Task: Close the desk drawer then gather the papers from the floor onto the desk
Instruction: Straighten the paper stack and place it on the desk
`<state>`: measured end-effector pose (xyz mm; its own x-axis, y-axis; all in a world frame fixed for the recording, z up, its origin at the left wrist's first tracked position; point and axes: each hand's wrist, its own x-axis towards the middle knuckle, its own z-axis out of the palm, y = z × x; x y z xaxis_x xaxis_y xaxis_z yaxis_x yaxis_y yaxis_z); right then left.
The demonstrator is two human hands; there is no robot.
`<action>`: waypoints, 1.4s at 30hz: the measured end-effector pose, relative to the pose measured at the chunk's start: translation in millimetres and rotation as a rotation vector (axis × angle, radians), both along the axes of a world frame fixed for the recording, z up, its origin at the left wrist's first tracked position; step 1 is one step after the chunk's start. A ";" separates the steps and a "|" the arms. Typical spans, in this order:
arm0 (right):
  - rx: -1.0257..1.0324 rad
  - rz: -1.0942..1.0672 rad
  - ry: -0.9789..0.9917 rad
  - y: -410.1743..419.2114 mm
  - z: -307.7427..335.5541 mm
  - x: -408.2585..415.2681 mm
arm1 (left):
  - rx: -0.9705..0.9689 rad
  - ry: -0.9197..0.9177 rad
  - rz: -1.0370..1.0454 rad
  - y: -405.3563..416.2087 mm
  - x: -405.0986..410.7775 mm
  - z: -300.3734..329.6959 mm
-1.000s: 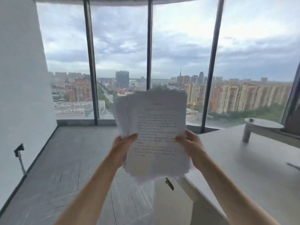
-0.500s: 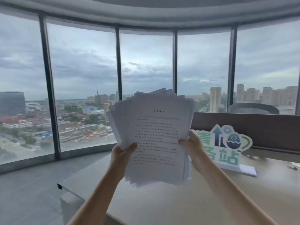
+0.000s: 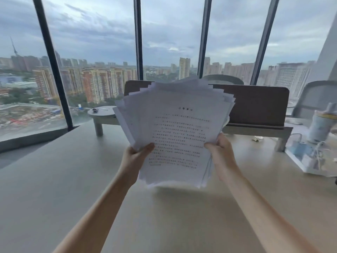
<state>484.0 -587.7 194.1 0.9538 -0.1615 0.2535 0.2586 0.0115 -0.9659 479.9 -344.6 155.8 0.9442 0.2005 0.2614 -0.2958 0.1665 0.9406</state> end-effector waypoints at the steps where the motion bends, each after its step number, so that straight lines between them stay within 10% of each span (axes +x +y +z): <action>1: 0.010 -0.011 0.010 -4.8 -5.4 7.5 | 0.005 0.010 -0.017 -4.4 8.9 -2.2; 31: -0.116 0.084 -0.270 -29.0 43.0 -51.2 | 0.114 -0.147 -0.136 -39.8 -37.8 48.4; 42: -0.021 -0.030 -0.157 -27.2 -37.8 -30.7 | 0.144 0.063 -0.251 -41.4 -23.4 -15.9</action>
<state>453.3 -615.0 156.4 0.8971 -0.1823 0.4026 0.4063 -0.0178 -0.9135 456.5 -386.0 140.0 0.9749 -0.0760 0.2092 -0.2022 0.0907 0.9751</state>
